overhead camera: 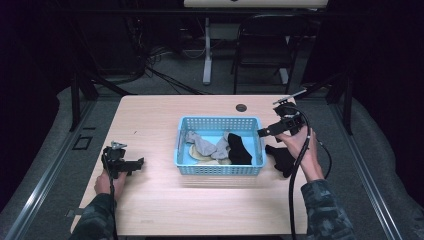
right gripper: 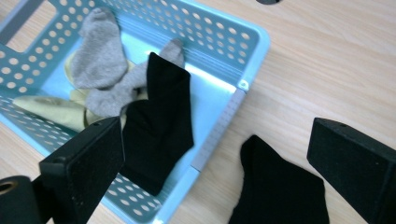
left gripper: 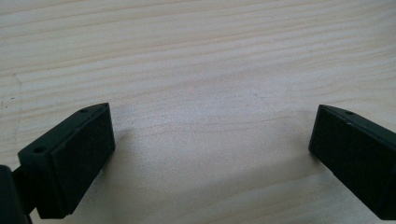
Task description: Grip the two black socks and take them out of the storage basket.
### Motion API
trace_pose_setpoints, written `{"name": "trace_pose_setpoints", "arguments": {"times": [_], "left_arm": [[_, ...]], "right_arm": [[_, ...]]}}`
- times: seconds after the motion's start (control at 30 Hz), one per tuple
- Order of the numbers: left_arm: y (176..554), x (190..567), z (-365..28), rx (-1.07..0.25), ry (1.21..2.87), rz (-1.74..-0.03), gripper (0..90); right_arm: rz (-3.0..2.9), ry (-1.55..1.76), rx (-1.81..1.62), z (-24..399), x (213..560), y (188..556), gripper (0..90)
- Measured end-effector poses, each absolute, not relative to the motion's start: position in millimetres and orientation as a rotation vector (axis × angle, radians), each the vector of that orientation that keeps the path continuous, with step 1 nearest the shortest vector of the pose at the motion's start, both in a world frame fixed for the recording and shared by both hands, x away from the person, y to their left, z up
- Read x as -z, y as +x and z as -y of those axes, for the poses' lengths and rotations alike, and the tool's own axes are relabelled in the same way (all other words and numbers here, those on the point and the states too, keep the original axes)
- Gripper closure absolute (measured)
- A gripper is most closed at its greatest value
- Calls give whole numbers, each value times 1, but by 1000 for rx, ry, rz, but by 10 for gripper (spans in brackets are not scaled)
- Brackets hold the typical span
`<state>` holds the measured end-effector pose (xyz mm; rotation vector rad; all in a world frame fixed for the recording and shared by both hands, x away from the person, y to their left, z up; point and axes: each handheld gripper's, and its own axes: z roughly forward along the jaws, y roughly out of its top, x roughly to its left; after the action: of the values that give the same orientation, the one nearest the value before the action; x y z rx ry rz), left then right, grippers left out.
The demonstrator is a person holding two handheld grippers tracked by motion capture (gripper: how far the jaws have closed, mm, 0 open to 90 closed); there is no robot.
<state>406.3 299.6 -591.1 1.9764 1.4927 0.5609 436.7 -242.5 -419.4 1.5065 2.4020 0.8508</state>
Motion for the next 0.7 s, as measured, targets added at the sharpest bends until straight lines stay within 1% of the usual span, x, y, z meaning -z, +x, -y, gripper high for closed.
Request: {"name": "trace_pose_setpoints", "arguments": {"times": [0.43, 0.7], "left_arm": [[406, 591, -300, -561, 1977, -1493, 3], [406, 591, -300, -561, 1976, -1493, 3]], "right_arm": [[-2477, 1436, -820, 208, 418, 448, 36], [-2544, 1415, -782, 185, 426, 460, 27]]}}
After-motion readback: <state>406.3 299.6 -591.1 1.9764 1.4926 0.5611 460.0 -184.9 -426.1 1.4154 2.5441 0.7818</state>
